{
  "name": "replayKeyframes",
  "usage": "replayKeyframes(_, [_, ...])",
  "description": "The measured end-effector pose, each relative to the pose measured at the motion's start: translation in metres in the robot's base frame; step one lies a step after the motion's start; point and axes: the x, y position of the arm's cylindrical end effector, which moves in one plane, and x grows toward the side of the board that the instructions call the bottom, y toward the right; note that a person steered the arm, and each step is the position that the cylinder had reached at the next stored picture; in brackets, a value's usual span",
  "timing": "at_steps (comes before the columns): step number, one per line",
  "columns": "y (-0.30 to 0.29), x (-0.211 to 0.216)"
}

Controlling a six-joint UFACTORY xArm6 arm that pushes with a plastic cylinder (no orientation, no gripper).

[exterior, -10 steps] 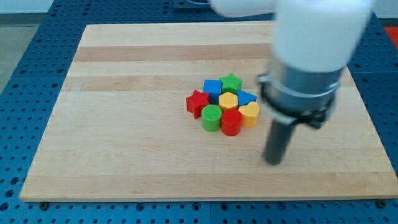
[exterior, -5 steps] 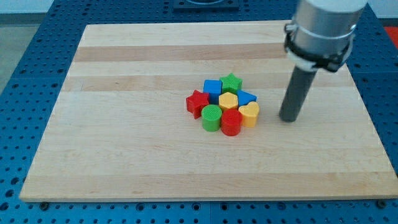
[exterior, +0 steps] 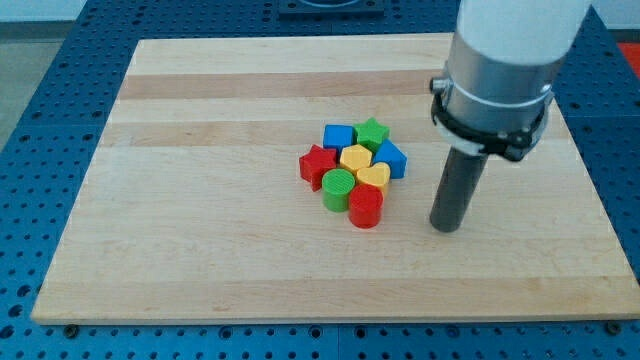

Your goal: Adjust the group of blocks at the center of the board

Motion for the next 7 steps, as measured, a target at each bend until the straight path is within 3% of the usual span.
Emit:
replayKeyframes(1, [-0.033,0.011])
replayKeyframes(7, [-0.086,0.002])
